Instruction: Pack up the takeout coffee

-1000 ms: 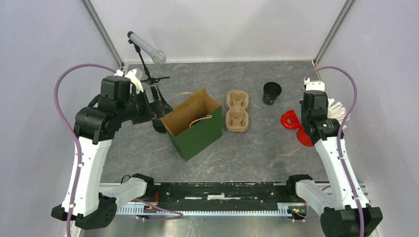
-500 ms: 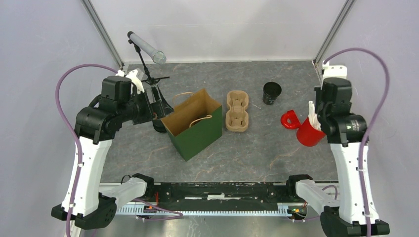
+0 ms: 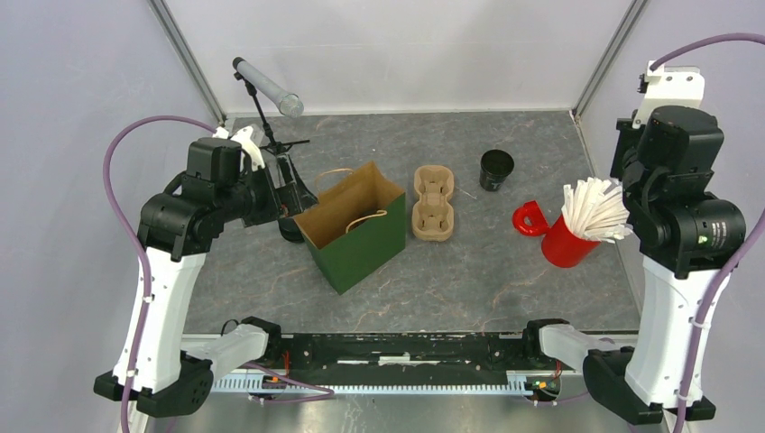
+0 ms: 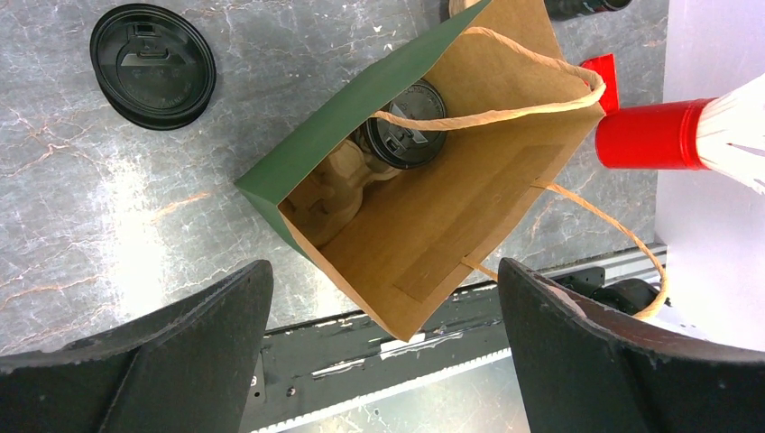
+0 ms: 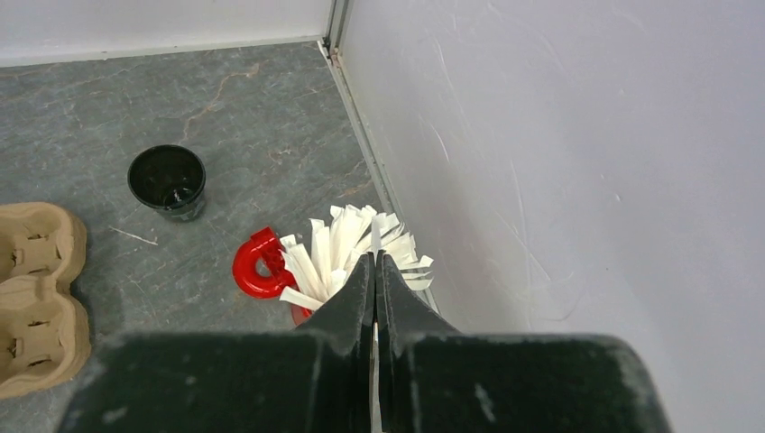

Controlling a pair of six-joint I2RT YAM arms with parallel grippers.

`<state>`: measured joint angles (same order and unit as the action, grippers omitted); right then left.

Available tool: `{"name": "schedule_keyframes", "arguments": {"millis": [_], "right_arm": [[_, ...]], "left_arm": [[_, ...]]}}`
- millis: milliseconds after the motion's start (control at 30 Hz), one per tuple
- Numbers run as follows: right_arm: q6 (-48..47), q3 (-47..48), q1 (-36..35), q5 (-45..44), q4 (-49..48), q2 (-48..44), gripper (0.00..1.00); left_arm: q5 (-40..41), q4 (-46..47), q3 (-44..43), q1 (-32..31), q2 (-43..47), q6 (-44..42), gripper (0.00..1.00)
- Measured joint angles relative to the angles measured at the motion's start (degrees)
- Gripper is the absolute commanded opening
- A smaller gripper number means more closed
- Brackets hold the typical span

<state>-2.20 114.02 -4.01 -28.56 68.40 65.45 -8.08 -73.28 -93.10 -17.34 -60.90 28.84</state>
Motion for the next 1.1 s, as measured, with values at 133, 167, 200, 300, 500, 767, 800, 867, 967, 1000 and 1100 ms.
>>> {"name": "schedule_keyframes", "arguments": {"millis": [133, 167, 200, 300, 500, 767, 800, 867, 967, 1000, 1100], "right_arm": [[-0.02, -2.8, 0.0, -0.11, -1.86, -2.73, 0.0], [0.04, -4.59, 0.0, -0.02, -3.02, -4.07, 0.0], [0.22, -6.05, 0.0, 0.07, -4.2, -5.14, 0.0], [0.85, -11.17, 0.02, 1.38, -9.46, -9.01, 0.0], [3.43, -15.04, 0.02, 8.04, -19.69, -11.78, 0.0], [9.16, -16.37, 0.02, 24.2, -28.89, -5.9, 0.0], [9.94, -16.5, 0.0, 26.27, -29.44, -5.05, 0.0], [11.69, -17.44, 0.0, 30.93, -31.04, -3.69, 0.0], [14.05, -20.37, 0.0, 40.85, -32.79, -2.82, 0.0], [14.6, -20.96, -0.07, 43.71, -32.96, -2.51, 0.0], [16.09, -22.12, -1.62, 51.91, -33.7, -1.03, 0.0]], "left_arm": [[0.0, 0.09, -0.13, -0.04, -0.31, 0.0, 1.0], [0.0, 0.11, -0.13, -0.04, -0.39, 0.0, 1.0], [0.0, 0.13, -0.13, -0.04, -0.44, 0.0, 1.0], [0.0, 0.13, -0.13, -0.04, -0.5, 0.0, 1.0], [0.02, 0.13, -0.72, -0.04, -0.57, 0.0, 1.0], [0.59, 0.11, -1.09, -0.04, -0.07, 0.0, 1.0], [0.7, 0.11, -1.14, -0.04, 0.09, 0.0, 1.0], [0.98, 0.09, -1.2, -0.04, 0.42, 0.0, 1.0], [1.57, 0.15, -1.68, -0.04, 0.92, 0.0, 1.0], [1.66, 0.17, -1.79, -0.04, 1.09, 0.0, 1.0], [1.99, 0.2, -1.79, -0.04, 1.95, 0.0, 1.0]]}}
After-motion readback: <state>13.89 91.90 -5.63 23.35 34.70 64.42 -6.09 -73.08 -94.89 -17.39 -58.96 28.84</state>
